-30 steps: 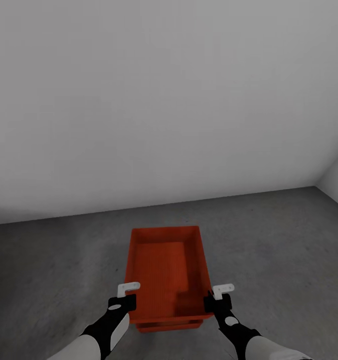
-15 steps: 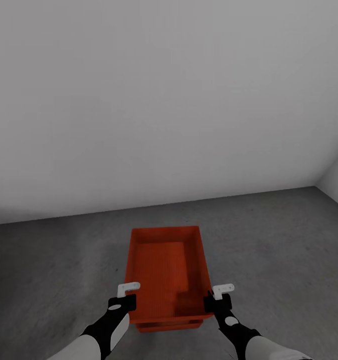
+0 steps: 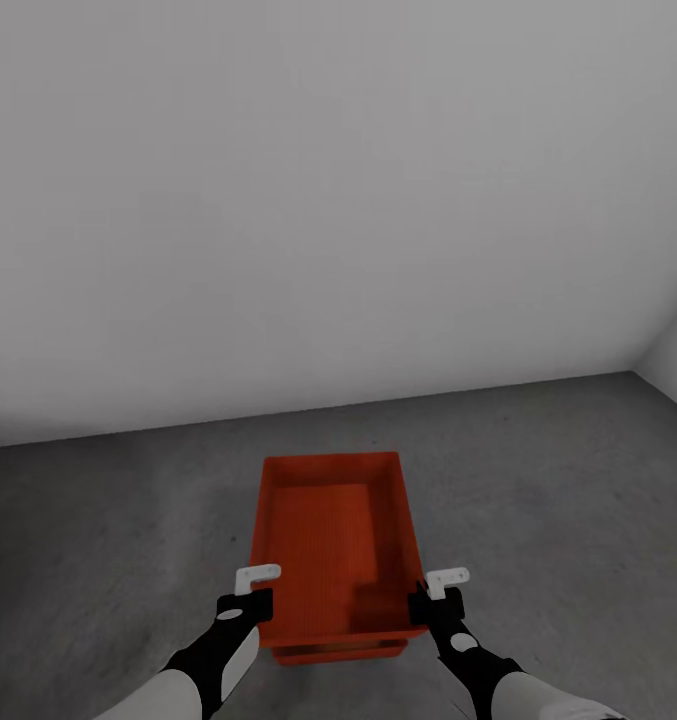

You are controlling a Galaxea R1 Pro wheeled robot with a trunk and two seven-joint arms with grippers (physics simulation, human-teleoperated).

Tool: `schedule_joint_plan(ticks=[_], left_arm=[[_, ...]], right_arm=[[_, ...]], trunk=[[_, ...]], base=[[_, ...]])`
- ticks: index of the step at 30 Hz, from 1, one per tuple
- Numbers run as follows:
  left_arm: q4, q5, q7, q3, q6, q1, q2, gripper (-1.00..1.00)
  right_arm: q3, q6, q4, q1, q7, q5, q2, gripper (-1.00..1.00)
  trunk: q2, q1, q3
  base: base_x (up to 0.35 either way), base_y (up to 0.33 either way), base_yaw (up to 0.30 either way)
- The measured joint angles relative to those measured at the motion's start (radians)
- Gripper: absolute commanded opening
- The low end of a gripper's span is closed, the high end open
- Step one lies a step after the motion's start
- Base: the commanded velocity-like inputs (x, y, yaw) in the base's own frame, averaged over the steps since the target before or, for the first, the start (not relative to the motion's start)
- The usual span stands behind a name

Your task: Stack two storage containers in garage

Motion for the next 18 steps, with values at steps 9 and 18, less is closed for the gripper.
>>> schedule_joint_plan(ticks=[9, 18], left_arm=[[-0.001, -0.004, 0.001, 0.003, 0.002, 0.0, -0.001, -1.0], [-0.001, -0.004, 0.0, 0.002, 0.001, 0.0, -0.001, -1.0]], right_arm=[[0.001, 0.001, 0.0, 0.0, -0.001, -0.001, 0.0, -1.0], [0.001, 0.0, 0.0, 0.0, -0.001, -0.001, 0.0, -1.0]], trunk=[[-0.063, 0.035, -0.028], [-0.126, 0.069, -0.056]], base=[[0.0, 0.0, 0.0], [0.0, 0.0, 0.0]])
